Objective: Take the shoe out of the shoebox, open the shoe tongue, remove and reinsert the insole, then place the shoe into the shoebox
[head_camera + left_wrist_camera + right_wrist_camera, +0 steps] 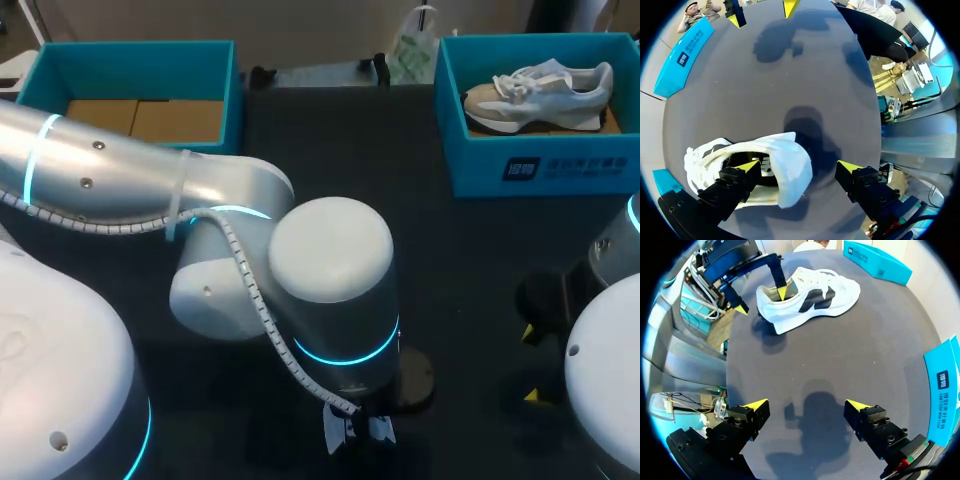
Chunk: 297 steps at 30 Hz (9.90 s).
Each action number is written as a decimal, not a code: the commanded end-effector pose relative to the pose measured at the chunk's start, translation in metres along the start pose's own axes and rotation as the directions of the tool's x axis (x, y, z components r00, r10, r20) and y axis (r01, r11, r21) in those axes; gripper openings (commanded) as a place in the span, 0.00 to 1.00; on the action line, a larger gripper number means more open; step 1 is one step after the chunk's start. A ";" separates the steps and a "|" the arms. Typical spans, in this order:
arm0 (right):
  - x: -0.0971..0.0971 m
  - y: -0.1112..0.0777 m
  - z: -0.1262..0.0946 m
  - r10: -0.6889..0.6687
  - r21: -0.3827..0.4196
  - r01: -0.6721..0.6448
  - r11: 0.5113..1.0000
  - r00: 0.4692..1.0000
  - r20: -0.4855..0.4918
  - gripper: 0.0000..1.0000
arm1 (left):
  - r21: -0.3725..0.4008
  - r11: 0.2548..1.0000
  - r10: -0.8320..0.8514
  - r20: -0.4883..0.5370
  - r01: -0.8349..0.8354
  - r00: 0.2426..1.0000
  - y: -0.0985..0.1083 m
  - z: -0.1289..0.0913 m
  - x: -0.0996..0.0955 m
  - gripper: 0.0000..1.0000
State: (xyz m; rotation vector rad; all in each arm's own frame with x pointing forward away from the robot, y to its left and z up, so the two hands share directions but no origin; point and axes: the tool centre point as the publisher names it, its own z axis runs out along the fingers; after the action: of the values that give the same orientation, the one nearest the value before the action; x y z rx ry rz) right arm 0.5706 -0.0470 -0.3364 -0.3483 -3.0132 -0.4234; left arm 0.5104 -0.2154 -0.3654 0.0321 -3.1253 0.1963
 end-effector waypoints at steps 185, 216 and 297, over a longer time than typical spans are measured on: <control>0.002 -0.001 -0.002 -0.001 -0.002 0.001 1.000 1.000 0.003 1.00 | -0.124 0.989 0.061 -0.102 -0.074 0.993 0.088 -0.187 -0.191 0.00; 0.002 -0.001 -0.002 -0.001 -0.002 0.001 1.000 1.000 0.003 1.00 | -0.086 0.994 0.063 -0.103 -0.072 0.993 0.130 -0.241 -0.292 0.00; 0.002 -0.001 -0.002 -0.001 -0.002 0.001 1.000 1.000 0.003 1.00 | -0.216 0.722 0.626 -0.203 -0.658 0.753 0.403 -0.254 -0.547 0.00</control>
State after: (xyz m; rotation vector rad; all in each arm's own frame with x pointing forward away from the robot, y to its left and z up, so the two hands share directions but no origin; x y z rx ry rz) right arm 0.5706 -0.0470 -0.3364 -0.3483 -3.0132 -0.4234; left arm 1.0451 0.2171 -0.1733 -0.9708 -2.8879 -0.2528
